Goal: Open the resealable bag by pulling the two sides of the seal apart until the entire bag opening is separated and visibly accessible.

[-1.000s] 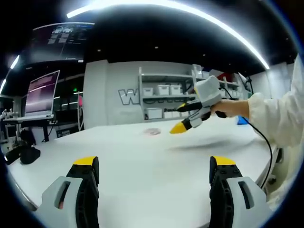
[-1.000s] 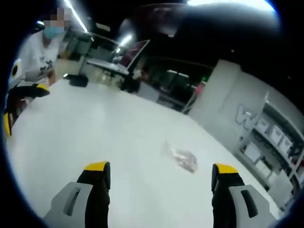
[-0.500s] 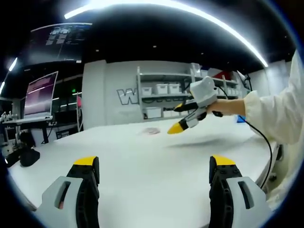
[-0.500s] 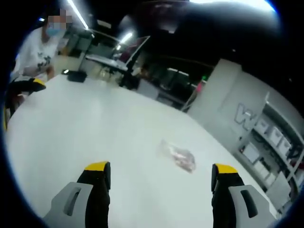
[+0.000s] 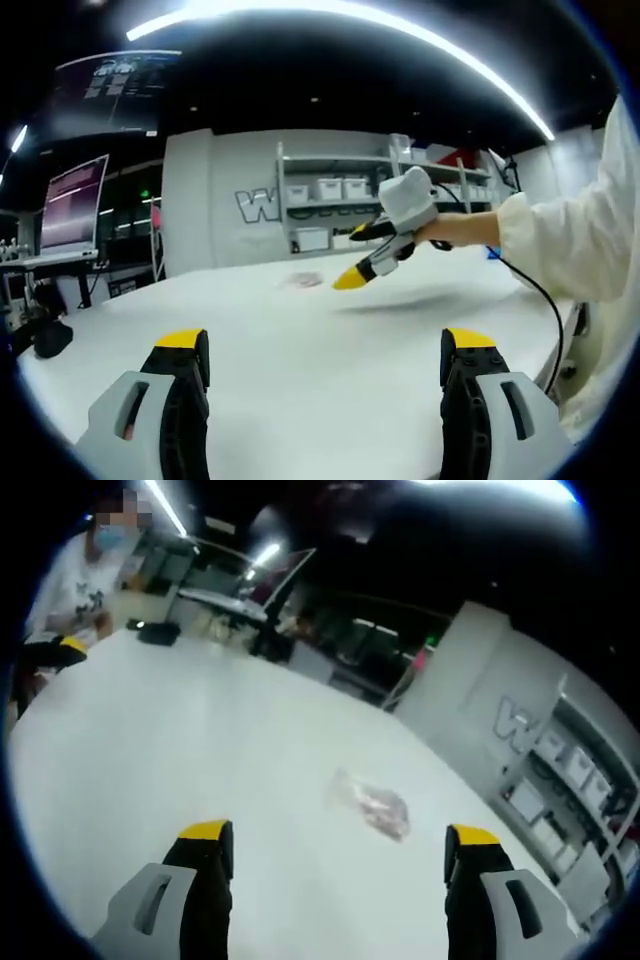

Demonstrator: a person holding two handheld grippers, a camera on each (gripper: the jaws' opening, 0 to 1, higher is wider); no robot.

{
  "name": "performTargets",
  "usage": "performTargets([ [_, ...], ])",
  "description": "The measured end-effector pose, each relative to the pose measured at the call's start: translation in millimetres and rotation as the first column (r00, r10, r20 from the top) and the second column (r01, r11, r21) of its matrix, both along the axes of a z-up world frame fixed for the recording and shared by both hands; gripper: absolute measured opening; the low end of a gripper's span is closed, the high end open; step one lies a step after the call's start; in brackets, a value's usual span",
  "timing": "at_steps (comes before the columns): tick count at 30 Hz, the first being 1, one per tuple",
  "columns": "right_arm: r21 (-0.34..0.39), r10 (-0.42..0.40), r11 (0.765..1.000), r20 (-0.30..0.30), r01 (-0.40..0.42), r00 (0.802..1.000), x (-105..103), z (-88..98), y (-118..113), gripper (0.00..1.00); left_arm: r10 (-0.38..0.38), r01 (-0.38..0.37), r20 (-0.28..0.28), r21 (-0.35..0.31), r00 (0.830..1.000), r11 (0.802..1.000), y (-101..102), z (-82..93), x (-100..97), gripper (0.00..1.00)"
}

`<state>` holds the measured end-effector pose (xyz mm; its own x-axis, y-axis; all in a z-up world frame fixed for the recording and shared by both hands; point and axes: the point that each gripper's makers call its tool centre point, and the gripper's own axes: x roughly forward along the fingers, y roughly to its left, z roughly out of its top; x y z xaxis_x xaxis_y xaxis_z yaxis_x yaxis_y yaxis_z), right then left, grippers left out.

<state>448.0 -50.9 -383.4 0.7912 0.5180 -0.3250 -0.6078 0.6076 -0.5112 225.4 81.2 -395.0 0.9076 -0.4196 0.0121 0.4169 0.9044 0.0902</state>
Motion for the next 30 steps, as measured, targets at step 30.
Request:
performTargets([
  [30, 0.001, -0.028, 1.000, -0.017, 0.028, 0.999, 34, -5.8, 5, 0.86, -0.043, 0.043, -0.018, 0.018, 0.999, 0.999, -12, -1.6, 3.4, 0.94],
])
